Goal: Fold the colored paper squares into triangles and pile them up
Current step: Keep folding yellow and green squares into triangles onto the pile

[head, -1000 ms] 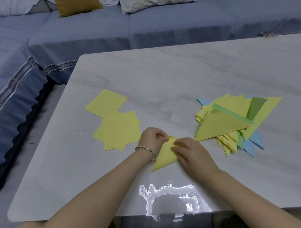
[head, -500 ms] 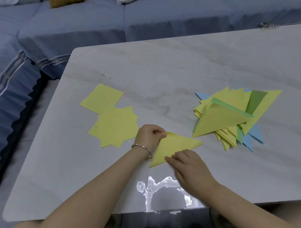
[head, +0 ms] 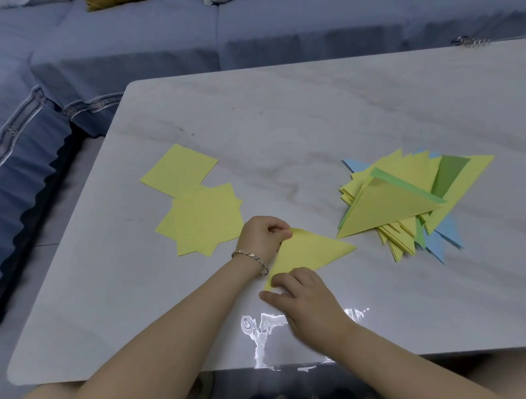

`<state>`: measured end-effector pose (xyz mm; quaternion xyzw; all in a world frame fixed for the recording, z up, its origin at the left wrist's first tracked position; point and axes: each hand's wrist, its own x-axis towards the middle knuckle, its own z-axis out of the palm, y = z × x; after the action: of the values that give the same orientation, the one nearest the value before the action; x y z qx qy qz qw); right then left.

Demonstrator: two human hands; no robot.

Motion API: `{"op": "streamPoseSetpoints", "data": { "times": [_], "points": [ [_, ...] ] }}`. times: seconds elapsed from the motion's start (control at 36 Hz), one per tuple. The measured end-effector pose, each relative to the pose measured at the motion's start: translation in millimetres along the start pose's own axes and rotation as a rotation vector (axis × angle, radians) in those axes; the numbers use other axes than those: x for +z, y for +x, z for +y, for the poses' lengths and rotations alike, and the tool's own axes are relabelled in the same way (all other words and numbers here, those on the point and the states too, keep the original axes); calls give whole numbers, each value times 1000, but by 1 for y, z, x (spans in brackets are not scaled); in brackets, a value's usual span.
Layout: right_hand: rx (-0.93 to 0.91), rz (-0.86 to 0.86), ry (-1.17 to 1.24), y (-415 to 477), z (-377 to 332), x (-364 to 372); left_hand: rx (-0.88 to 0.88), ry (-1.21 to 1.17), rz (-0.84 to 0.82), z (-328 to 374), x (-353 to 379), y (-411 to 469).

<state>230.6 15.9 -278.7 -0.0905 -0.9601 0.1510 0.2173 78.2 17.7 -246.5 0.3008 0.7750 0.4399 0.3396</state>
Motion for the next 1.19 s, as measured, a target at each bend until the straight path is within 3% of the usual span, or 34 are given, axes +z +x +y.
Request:
{"op": "streamPoseSetpoints", "data": {
  "times": [0.17,0.67,0.89,1.06,1.19],
  "points": [
    [5,-7,-27,-7,-4,-1,-1,16,-1,0,0,-1],
    [401,53,-345,-41,55,-48,10,37,35,6,1,-7],
    [517,102,-340,-31,52,-61,5,4,42,9,0,-17],
    [134,134,-178,-22,30,-70,-94,-227,-11,23,-9,-38],
    [-124,225,-92,-13,30,-68,-78,-287,-41,41,-17,-47]
  ]
}}
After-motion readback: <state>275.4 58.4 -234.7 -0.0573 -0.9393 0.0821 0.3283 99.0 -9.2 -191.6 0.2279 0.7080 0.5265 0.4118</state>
